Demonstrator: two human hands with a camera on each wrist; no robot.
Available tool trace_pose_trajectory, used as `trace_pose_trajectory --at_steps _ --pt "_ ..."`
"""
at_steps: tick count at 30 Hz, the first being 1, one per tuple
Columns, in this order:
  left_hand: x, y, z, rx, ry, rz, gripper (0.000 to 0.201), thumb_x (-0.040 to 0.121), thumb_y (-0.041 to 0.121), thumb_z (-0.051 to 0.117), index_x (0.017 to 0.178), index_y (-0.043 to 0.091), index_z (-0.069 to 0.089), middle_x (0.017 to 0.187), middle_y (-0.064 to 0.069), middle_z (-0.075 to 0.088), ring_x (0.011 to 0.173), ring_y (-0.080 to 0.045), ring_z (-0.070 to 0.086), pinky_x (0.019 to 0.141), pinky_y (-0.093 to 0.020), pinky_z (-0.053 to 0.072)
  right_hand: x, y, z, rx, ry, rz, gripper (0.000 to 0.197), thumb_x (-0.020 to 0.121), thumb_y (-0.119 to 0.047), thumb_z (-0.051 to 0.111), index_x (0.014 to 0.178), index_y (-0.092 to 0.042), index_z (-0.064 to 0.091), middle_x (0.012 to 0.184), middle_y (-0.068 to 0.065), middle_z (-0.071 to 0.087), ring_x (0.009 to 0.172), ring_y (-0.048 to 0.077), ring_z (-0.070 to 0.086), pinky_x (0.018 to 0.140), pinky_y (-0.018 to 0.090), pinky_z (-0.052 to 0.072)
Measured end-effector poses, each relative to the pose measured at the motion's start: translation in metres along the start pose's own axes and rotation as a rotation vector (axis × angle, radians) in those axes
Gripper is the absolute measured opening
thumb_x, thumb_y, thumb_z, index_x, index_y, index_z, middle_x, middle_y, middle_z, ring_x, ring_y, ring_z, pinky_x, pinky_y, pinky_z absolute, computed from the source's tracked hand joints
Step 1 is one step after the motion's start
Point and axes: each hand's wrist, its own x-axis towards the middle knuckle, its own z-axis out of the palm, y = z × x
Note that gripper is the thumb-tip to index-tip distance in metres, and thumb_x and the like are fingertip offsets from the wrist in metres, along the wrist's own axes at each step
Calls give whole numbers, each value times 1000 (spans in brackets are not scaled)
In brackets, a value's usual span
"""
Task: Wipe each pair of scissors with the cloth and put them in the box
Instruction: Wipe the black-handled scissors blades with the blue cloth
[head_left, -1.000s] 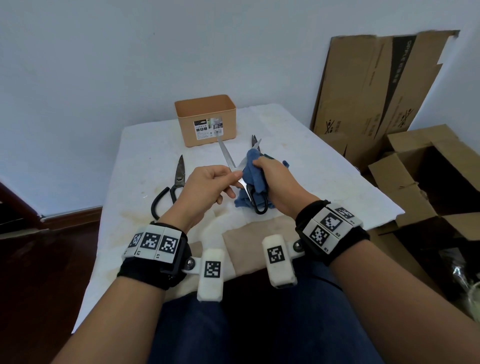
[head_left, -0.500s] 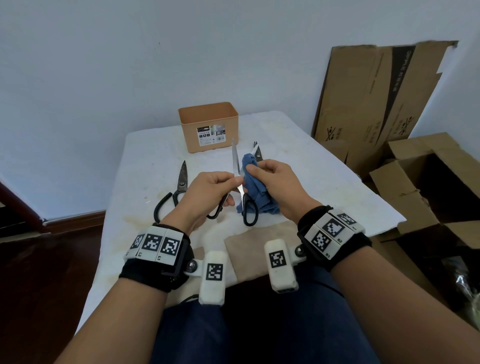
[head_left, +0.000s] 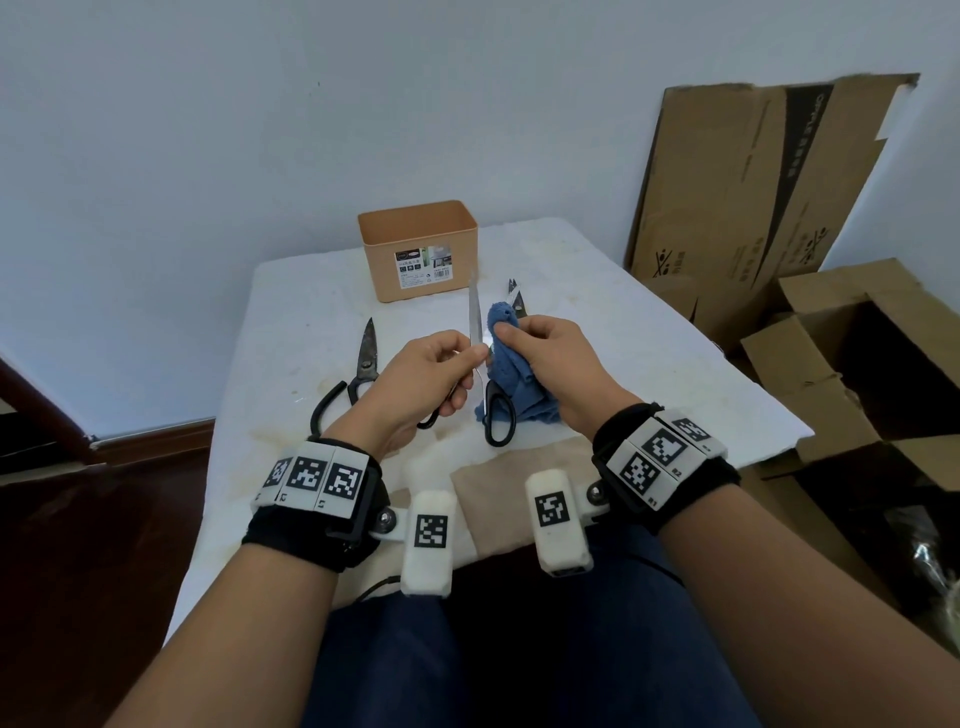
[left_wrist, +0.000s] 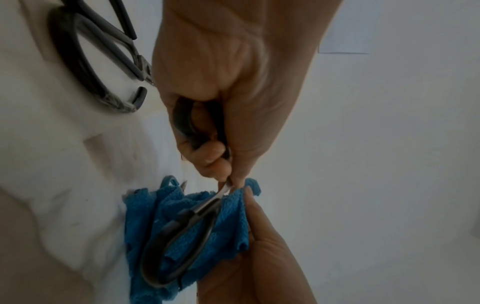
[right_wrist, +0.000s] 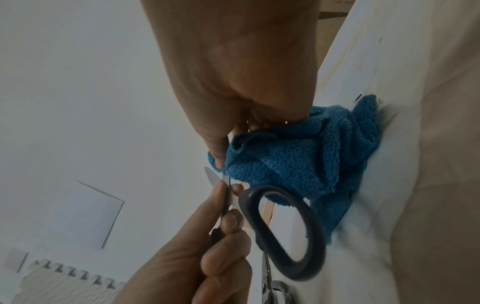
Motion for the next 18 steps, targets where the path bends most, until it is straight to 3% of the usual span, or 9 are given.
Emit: trace_pose_trajectory --at_steps 4,8,11,13,15,18 --pt "-3 0 -1 -12 -13 -12 22 98 25 62 93 4 60 62 0 59 44 -9 43 39 -17 33 -1 0 -5 -17 -31 6 35 92 -24 66 97 11 63 82 18 62 73 23 59 72 37 50" --pt "-5 1 -5 19 -48 -24 22 98 23 62 89 3 58 82 -9 74 46 -11 47 41 -19 34 -1 0 -9 -72 -72 -14 42 92 -26 65 97 16 59 81 17 58 73 24 56 72 35 49" --pt "-6 1 -6 51 -55 -39 23 99 22 60 83 5 56 88 -12 77 45 -12 48 41 -19 34 -2 3 -9 -84 -98 -13 34 93 -25 64 88 8 60 81 18 56 75 26 56 77 43 53" --pt "-9 1 -6 61 -53 -52 23 100 22 60 84 5 55 88 -13 77 42 -12 48 40 -18 33 -3 5 -9 -105 -112 -25 40 93 -25 64 89 14 57 81 20 55 76 27 56 82 51 53" --pt "-10 0 -6 74 -46 -51 24 100 22 60 84 5 55 87 -13 77 42 -12 48 41 -19 33 -3 6 -9 -127 -111 -42 45 93 -25 63 94 19 56 81 21 56 76 26 54 79 47 52" --pt "-10 -1 -7 87 -37 -25 24 99 24 60 86 3 57 84 -11 76 47 -17 48 43 -23 34 -1 6 -10 -138 -77 -55 44 91 -29 66 89 14 60 79 16 55 72 23 53 70 35 47"
